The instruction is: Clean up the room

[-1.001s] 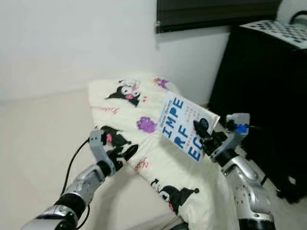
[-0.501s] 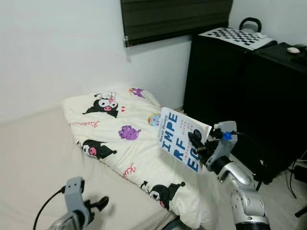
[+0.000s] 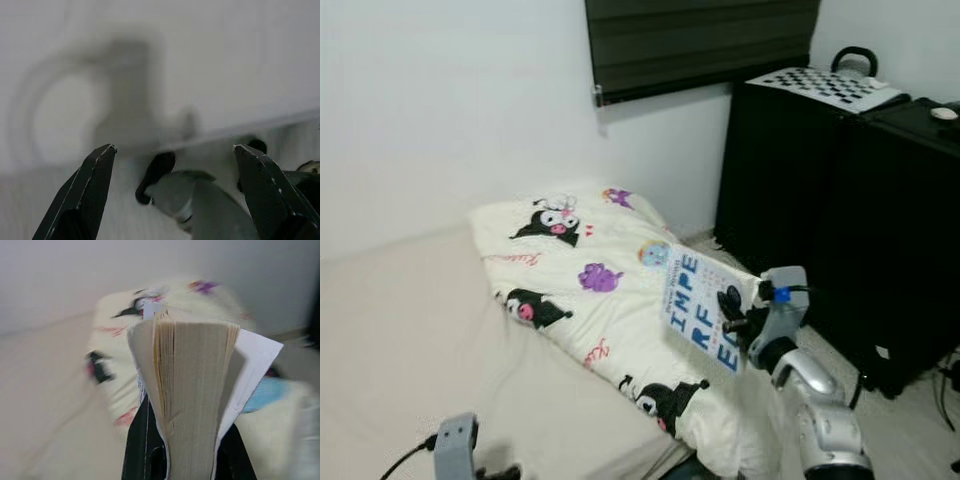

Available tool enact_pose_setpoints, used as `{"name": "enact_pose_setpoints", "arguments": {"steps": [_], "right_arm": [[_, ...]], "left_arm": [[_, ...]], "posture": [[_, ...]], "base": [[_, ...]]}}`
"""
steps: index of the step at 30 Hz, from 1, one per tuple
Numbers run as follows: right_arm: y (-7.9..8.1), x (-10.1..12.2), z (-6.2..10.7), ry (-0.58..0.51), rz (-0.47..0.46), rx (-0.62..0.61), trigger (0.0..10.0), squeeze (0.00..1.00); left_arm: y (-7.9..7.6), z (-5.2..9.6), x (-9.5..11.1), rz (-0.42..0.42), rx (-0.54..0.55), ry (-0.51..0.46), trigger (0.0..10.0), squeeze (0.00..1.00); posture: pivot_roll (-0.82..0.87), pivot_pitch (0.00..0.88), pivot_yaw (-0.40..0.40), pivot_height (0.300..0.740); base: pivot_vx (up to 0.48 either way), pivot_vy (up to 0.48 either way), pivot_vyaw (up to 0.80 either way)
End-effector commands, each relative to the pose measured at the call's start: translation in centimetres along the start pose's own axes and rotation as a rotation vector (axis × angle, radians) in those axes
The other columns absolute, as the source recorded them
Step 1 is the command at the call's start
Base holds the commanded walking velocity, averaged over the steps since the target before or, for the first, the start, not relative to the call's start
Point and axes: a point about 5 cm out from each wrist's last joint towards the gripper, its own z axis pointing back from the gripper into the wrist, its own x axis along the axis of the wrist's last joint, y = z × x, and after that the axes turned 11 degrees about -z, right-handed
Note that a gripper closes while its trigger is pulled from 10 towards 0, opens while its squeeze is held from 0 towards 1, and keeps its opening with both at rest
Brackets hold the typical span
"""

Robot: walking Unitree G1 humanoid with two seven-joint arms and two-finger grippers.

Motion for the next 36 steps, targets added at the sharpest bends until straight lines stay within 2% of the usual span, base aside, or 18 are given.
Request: {"name": "enact_pose_setpoints", "arguments": {"steps": [1, 3, 25, 31, 36], "right_arm": [[0.1, -0.2, 0.1, -0.008, 0.022, 0.017, 10.0, 0.0], [0.1, -0.2, 0.1, -0.008, 0.022, 0.017, 10.0, 0.0], [0.5, -0.1, -0.1, -0.038, 0.011, 0.063, 10.0, 0.0], [0.8, -1.0, -0.3, -0.007, 0.019, 0.086, 10.0, 0.0], [0.2, -2.4, -0.2, 0.032, -0.013, 0.058, 10.0, 0.0]], "left_arm": [[0.4, 0.1, -0.4, -0.022, 0.017, 0.03, 10.0, 0.0], [0.4, 0.1, -0.4, -0.022, 0.017, 0.03, 10.0, 0.0], [0.1, -0.1, 0.6, -0.074, 0.016, -0.025, 10.0, 0.0], [-0.2, -0.2, 1.3, -0.087, 0.014, -0.04, 10.0, 0.0], [-0.4, -0.3, 1.2, -0.092, 0.023, -0.03, 10.0, 0.0]], "posture": [[-0.05, 0.0, -0.019, 0.727], [-0.05, 0.0, -0.019, 0.727], [-0.05, 0.0, -0.01, 0.727], [-0.05, 0.001, -0.007, 0.727], [-0.05, 0.0, -0.006, 0.727]], "base": [[-0.48, 0.0, 0.74], [-0.48, 0.0, 0.74], [0.0, 0.0, 0.74], [0.0, 0.0, 0.74], [0.0, 0.0, 0.74]]}}
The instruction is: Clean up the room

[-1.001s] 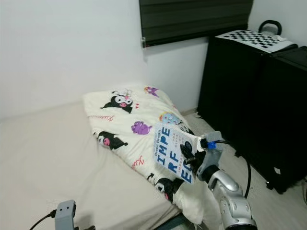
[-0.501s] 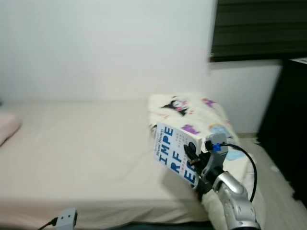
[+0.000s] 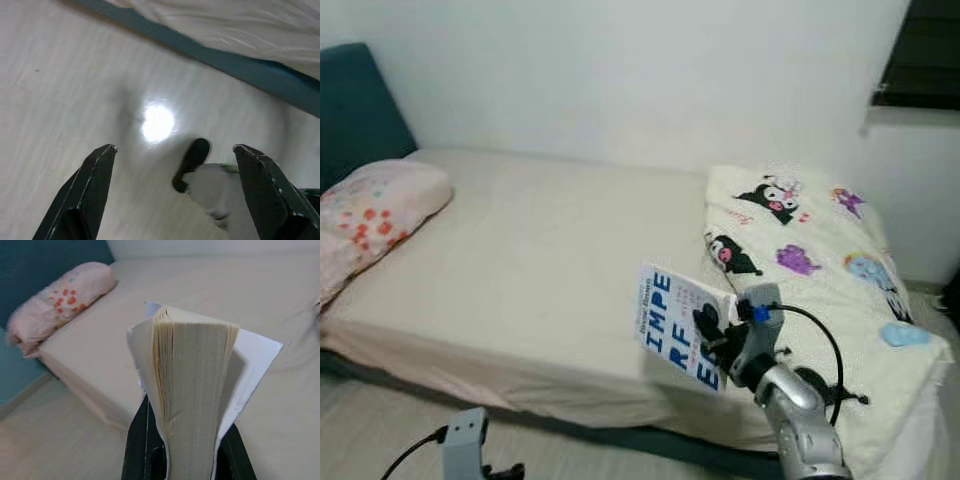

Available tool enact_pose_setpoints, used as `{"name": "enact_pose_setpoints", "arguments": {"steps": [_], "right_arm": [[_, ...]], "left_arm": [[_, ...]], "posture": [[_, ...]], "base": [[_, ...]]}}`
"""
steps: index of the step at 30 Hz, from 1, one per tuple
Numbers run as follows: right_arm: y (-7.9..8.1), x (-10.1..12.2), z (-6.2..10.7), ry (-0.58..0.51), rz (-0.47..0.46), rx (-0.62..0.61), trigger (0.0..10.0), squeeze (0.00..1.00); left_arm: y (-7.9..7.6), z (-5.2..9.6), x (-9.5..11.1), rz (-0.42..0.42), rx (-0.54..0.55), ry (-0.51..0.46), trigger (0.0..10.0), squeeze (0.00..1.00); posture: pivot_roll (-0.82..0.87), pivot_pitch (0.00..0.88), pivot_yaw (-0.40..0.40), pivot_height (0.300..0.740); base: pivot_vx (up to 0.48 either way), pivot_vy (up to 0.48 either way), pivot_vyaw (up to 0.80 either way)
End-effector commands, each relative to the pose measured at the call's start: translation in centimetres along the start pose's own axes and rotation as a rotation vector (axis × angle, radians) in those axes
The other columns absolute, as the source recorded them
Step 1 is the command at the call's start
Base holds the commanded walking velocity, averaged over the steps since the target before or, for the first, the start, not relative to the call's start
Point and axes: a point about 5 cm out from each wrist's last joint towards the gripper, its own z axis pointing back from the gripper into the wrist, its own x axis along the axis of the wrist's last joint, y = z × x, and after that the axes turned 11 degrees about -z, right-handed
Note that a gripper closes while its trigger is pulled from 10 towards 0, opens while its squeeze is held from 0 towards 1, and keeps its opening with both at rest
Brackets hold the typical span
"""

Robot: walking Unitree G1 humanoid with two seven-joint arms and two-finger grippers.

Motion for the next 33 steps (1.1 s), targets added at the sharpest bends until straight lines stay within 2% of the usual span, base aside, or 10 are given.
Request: {"name": "enact_pose_setpoints", "arguments": {"steps": [1, 5, 7, 10, 11, 16, 22, 26, 27, 33], "right_arm": [[-1.5, -1.1, 0.3, 0.038, 0.002, -0.064, 10.0, 0.0], [-4.5, -5.8, 2.5, 0.212, -0.072, -0.238, 10.0, 0.0], [-4.9, -7.2, 3.4, 0.269, -0.08, -0.27, 10.0, 0.0], [-5.0, -8.3, 4.1, 0.318, -0.079, -0.29, 10.0, 0.0], [-5.1, -11.0, 6.1, 0.43, -0.075, -0.335, 10.0, 0.0], [-4.5, -14.1, 8.6, 0.532, -0.132, -0.367, 10.0, 0.0], [-3.8, -15.3, 9.3, 0.561, -0.162, -0.309, 10.0, 0.0], [-4.1, -17.0, 11.2, 0.763, -0.001, -0.32, 10.0, 0.0], [-4.4, -17.8, 12.7, 0.856, 0.057, -0.357, 10.0, 0.0], [-5.4, -18.2, 15.1, 0.937, 0.143, -0.464, 10.0, 0.0]], "left_arm": [[-0.2, 0.0, -0.1, -0.008, 0.006, 0.013, 10.0, 0.0], [-0.5, -0.1, -0.3, -0.015, 0.012, 0.026, 10.0, 0.0], [-0.6, -0.1, -0.3, -0.015, 0.01, 0.026, 10.0, 0.0], [-0.6, -0.1, -0.3, -0.015, 0.007, 0.025, 10.0, 0.0], [-0.6, -0.1, -0.3, -0.021, 0.001, 0.028, 10.0, 0.0], [-0.5, 0.0, -0.8, -0.022, -0.003, 0.044, 10.0, 0.0], [-0.5, 0.1, -1.3, -0.021, -0.007, 0.054, 10.0, 0.0], [-0.6, 0.1, -1.4, -0.029, -0.015, 0.059, 10.0, 0.0], [-0.7, 0.1, -1.3, -0.033, -0.022, 0.058, 10.0, 0.0], [-0.9, 0.1, -1.2, -0.035, -0.033, 0.051, 10.0, 0.0]], "posture": [[-0.05, 0.0, -0.006, 0.727], [-0.04, 0.0, -0.012, 0.727], [-0.04, 0.0, -0.013, 0.727], [-0.04, 0.0, -0.013, 0.727], [-0.04, 0.0, -0.012, 0.727], [-0.04, 0.0, -0.008, 0.727], [-0.05, 0.0, -0.003, 0.727], [-0.05, 0.0, -0.011, 0.727], [-0.04, 0.0, -0.015, 0.727], [-0.04, 0.0, -0.023, 0.727]], "base": [[0.0, 0.0, 0.74], [0.0, 0.0, 0.74], [0.0, 0.0, 0.74], [0.0, 0.0, 0.74], [0.0, 0.0, 0.74], [0.0, 0.0, 0.74], [0.0, 0.0, 0.74], [0.0, 0.0, 0.74], [0.0, 0.0, 0.74], [0.13, 0.0, 0.74]]}}
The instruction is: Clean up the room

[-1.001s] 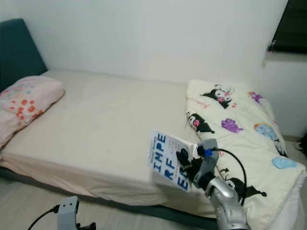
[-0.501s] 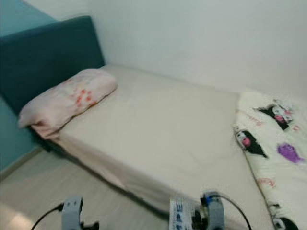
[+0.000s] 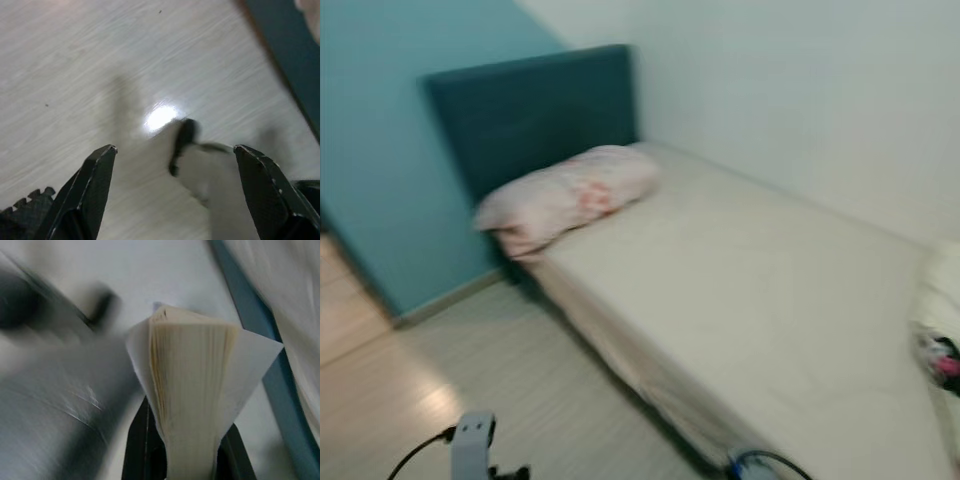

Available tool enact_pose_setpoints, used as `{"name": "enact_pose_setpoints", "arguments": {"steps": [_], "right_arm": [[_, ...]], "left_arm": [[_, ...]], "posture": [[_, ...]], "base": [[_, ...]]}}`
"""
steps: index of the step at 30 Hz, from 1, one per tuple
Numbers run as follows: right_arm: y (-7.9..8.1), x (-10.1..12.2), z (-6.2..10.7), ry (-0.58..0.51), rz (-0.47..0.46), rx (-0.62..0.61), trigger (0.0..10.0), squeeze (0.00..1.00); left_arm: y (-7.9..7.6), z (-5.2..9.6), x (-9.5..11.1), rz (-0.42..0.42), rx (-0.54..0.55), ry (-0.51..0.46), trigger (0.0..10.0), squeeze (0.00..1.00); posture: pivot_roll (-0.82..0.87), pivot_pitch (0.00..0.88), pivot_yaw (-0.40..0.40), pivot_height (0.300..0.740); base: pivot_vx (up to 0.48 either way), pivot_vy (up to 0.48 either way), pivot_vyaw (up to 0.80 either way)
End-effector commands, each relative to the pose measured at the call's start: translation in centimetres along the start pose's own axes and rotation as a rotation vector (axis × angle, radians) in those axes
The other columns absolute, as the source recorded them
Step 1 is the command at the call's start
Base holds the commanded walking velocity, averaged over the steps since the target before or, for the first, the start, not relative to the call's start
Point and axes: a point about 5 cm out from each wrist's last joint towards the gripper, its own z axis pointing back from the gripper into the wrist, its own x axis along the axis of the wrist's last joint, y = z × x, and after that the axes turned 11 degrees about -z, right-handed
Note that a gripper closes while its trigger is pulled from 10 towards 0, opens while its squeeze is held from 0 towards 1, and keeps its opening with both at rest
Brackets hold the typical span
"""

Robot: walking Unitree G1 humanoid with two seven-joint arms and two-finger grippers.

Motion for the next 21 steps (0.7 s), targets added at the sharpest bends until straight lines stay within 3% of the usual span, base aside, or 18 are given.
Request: {"name": "enact_pose_setpoints", "arguments": {"steps": [1, 3, 6, 9, 10, 15, 21], "right_arm": [[-0.1, 0.8, -0.1, -0.017, 0.066, -0.036, 10.0, 0.0], [0.0, 0.1, -0.2, 0.025, 0.162, -0.074, 10.0, 0.0], [0.2, -0.3, -0.3, 0.048, 0.213, -0.097, 10.0, 0.0], [0.3, -0.4, -0.3, 0.054, 0.229, -0.106, 10.0, 0.0], [1.0, -0.2, -0.6, 0.054, 0.243, -0.111, 10.0, 0.0], [1.5, 0.3, -0.9, 0.044, 0.23, -0.112, 10.0, 0.0], [3.0, 2.3, -1.6, 0.012, 0.232, -0.095, 10.0, 0.0]], "left_arm": [[0.0, -0.1, 0.8, -0.017, -0.006, -0.019, 10.0, 0.0], [-0.1, -0.1, 0.7, -0.029, -0.011, -0.013, 10.0, 0.0], [-0.2, -0.1, 0.6, -0.033, -0.014, -0.01, 10.0, 0.0], [-0.2, -0.1, 0.6, -0.034, -0.015, -0.01, 10.0, 0.0], [-0.3, -0.1, 0.5, -0.037, -0.019, -0.008, 10.0, 0.0], [-0.3, -0.1, 0.5, -0.041, -0.02, -0.006, 10.0, 0.0], [-0.2, -0.1, 0.2, -0.048, -0.022, 0.0, 10.0, 0.0]], "posture": [[-0.04, 0.0, -0.023, 0.727], [-0.05, 0.0, -0.027, 0.727], [-0.04, 0.0, -0.029, 0.727], [-0.04, 0.0, -0.03, 0.727], [-0.04, 0.0, -0.03, 0.727], [-0.04, 0.0, -0.03, 0.727], [-0.04, 0.0, -0.028, 0.727]], "base": [[0.3, 0.0, 0.74], [0.388, 0.0, 0.72], [0.441, 0.0, 0.69], [0.469, 0.0, 0.66], [0.469, 0.0, 0.0], [0.469, 0.0, 0.0], [0.469, 0.0, 0.76]]}}
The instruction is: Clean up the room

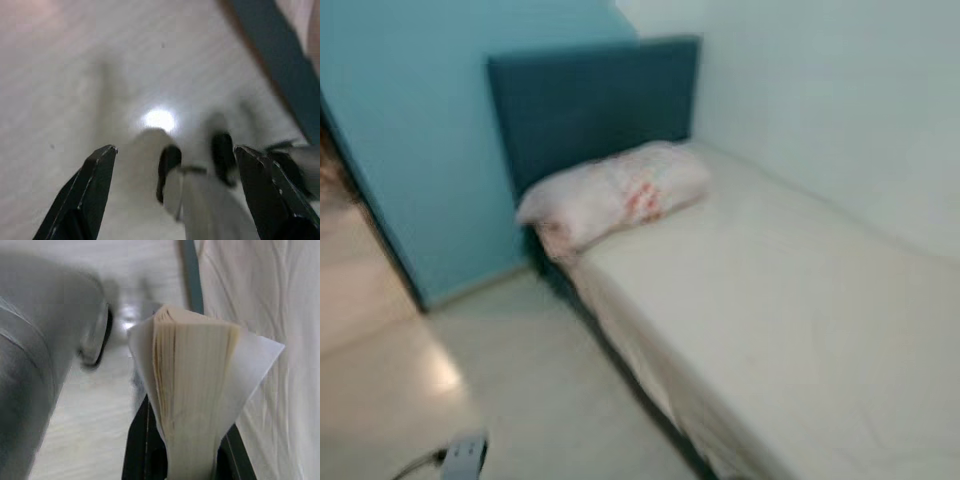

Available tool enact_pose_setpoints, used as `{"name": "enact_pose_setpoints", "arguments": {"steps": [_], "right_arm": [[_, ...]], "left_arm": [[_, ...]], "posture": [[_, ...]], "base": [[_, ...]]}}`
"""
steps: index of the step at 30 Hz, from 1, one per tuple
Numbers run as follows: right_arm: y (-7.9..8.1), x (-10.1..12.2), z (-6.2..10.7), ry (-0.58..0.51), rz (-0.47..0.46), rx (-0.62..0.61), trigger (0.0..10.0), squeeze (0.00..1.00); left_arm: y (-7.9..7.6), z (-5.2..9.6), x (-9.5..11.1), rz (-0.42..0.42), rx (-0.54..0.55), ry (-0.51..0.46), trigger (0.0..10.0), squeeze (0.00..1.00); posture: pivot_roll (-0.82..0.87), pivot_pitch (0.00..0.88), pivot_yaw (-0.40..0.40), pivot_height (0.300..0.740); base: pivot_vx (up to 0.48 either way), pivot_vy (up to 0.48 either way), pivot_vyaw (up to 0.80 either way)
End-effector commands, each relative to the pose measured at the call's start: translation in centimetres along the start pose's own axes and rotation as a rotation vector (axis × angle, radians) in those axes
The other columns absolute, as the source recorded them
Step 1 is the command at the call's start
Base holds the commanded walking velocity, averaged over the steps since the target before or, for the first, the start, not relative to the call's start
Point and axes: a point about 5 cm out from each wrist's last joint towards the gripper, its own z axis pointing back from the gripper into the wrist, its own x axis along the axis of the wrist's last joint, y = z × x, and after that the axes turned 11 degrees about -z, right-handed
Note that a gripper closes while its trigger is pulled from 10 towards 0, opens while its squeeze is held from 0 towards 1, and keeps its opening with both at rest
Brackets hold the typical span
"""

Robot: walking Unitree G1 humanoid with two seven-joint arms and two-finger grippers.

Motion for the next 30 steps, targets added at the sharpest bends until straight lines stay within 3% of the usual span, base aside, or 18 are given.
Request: {"name": "enact_pose_setpoints", "arguments": {"steps": [1, 14, 22, 25, 28, 30], "right_arm": [[0.3, 0.5, -0.1, 0.009, 0.014, 0.002, 10.0, 0.0], [0.5, 0.7, -0.2, -0.007, 0.059, -0.011, 10.0, 0.0], [-0.3, 1.2, -0.2, -0.028, 0.064, -0.085, 10.0, 0.0], [-1.8, 0.8, 0.2, -0.051, 0.015, -0.132, 10.0, 0.0], [-6.1, 0.9, 1.4, -0.132, -0.199, -0.223, 10.0, 0.0], [-7.0, 1.0, 1.6, -0.153, -0.239, -0.24, 10.0, 0.0]], "left_arm": [[-0.3, 0.1, -0.6, -0.002, -0.009, 0.014, 10.0, 0.0], [-0.3, 0.1, -0.9, -0.005, -0.014, 0.021, 10.0, 0.0], [-0.3, 0.2, -1.0, -0.004, -0.017, 0.025, 10.0, 0.0], [-0.4, 0.2, -1.1, -0.004, -0.02, 0.025, 10.0, 0.0], [-0.4, 0.2, -1.1, -0.006, -0.025, 0.026, 10.0, 0.0], [-0.5, 0.2, -1.1, -0.006, -0.026, 0.026, 10.0, 0.0]], "posture": [[-0.04, 0.0, -0.027, 0.727], [-0.04, 0.0, -0.02, 0.727], [-0.05, 0.0, -0.019, 0.727], [-0.05, 0.0, -0.02, 0.727], [-0.05, 0.0, -0.018, 0.727], [-0.05, 0.0, -0.018, 0.727]], "base": [[0.469, 0.0, 0.76], [0.469, 0.0, 0.75], [0.469, 0.0, 0.0], [0.469, 0.0, 0.0], [0.469, 0.0, -0.8], [0.469, 0.0, -0.8]]}}
